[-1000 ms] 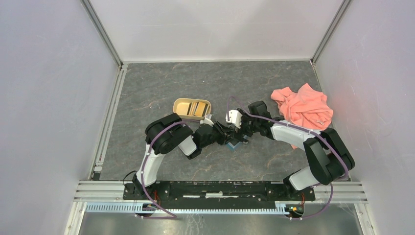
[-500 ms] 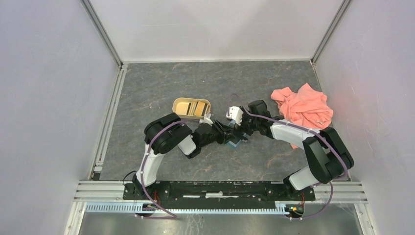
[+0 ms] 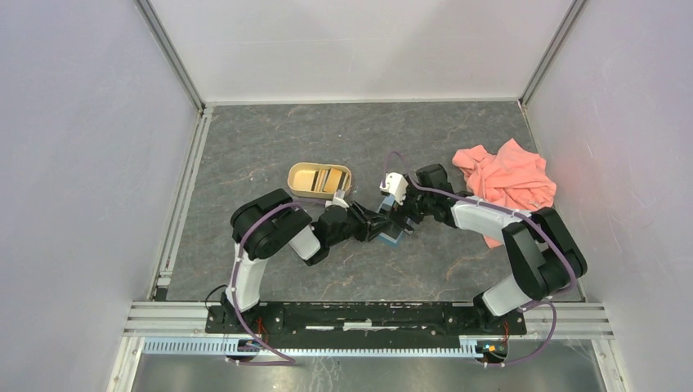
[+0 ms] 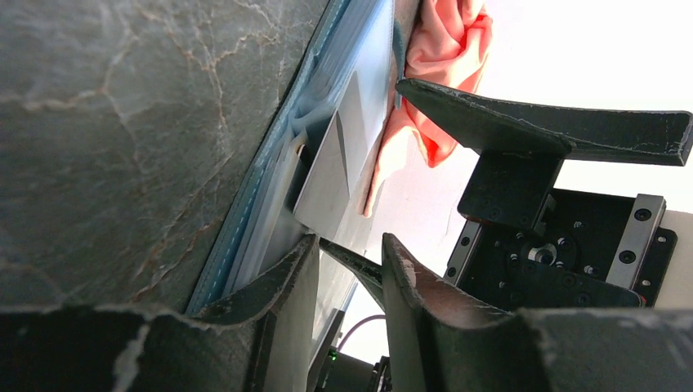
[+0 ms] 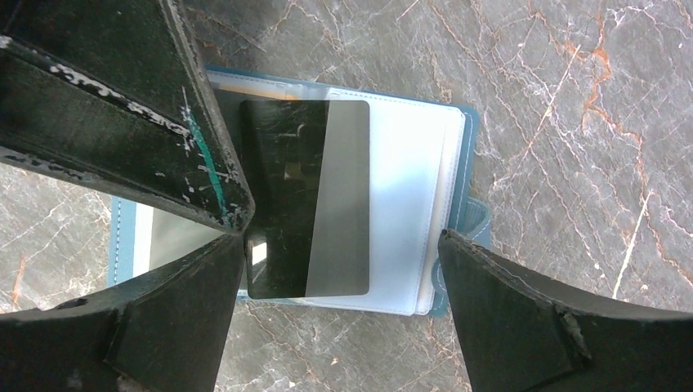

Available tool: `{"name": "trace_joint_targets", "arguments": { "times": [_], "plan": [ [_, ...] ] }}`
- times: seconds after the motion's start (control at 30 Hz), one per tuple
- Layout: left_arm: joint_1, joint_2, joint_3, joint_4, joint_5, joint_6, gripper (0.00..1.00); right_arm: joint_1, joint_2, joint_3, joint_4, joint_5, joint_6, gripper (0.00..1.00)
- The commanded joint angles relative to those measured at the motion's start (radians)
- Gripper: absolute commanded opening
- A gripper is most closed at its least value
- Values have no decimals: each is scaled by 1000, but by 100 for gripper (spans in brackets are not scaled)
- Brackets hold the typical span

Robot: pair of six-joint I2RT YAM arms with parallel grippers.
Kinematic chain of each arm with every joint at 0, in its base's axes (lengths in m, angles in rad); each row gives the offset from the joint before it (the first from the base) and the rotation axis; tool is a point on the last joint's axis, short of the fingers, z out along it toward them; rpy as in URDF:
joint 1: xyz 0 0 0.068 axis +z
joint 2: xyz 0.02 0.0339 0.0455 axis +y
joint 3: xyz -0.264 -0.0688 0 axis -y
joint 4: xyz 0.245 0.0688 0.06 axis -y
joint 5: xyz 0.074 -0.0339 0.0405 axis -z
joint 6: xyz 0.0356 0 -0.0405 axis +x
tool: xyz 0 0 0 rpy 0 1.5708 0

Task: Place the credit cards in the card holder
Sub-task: Insert the credit card into the card holder.

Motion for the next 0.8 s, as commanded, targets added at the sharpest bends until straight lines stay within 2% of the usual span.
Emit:
{"name": "trace_joint_targets", "arguments": {
  "times": [0.0, 0.2, 0.33, 0.5, 0.67, 0.77],
  "plan": [
    [4, -26, -36, -118, 5, 65, 40, -7, 10, 30, 28, 11, 10, 95],
    [21, -10, -31, -115, -8, 69, 29, -10, 8, 30, 27, 6, 6, 96],
    [35, -21, -1, -171, -9, 100, 27, -14, 0, 31, 25, -18, 7, 97],
    [53, -35, 43, -254, -10, 144, 26, -69, -51, 37, 3, -205, 23, 98],
    [75, -15, 74, -280, 6, 164, 24, -156, -110, 30, 12, -321, 42, 98],
    [88, -4, 93, -282, 20, 172, 23, -198, -116, 24, 25, -338, 56, 98]
  ]
}}
